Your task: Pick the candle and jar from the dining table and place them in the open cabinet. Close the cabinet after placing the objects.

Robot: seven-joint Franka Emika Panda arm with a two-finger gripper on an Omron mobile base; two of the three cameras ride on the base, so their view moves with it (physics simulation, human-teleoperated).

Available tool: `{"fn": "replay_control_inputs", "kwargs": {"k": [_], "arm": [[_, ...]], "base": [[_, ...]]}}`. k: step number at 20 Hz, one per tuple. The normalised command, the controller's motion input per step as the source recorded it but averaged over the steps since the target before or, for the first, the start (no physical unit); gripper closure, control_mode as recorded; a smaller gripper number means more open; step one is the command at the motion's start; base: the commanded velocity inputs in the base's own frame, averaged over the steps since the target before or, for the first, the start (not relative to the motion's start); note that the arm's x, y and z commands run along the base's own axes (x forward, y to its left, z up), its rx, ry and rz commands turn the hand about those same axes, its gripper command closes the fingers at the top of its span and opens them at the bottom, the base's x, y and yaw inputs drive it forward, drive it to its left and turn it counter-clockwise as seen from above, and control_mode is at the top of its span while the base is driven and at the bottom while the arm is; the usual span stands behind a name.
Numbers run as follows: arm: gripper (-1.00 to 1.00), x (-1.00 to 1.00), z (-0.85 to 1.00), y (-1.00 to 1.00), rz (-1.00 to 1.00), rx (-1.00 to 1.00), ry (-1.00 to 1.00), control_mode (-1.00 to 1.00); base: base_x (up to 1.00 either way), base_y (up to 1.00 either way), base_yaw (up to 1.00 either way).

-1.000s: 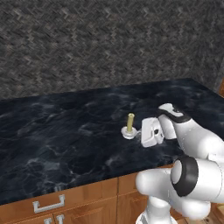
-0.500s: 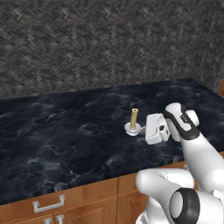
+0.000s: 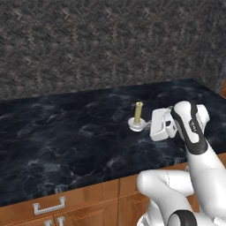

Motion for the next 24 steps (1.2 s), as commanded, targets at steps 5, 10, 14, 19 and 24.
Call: {"fn": "replay_control_inputs", "kwargs": {"k": [5, 10, 14, 19, 24], "arm": [[1.0, -0.04, 0.05, -0.01, 0.0, 0.0, 0.0, -1.0], [1.0, 0.0, 0.0, 0.0, 0.0, 0.0, 0.0, -1.0], [1.0, -0.02, 0.0, 0.0, 0.0, 0.0, -0.02, 1.0], [1.0, 0.0, 0.0, 0.0, 0.0, 0.0, 0.0, 1.0], [1.0, 0.0, 0.0, 0.0, 0.0, 0.0, 0.0, 1.0]], "base": [[0.0, 0.0, 0.0], [0.0, 0.0, 0.0], [-0.25, -0.11, -0.16], [-0.33, -0.43, -0.35], [-0.26, -0.4, -0.46]]}}
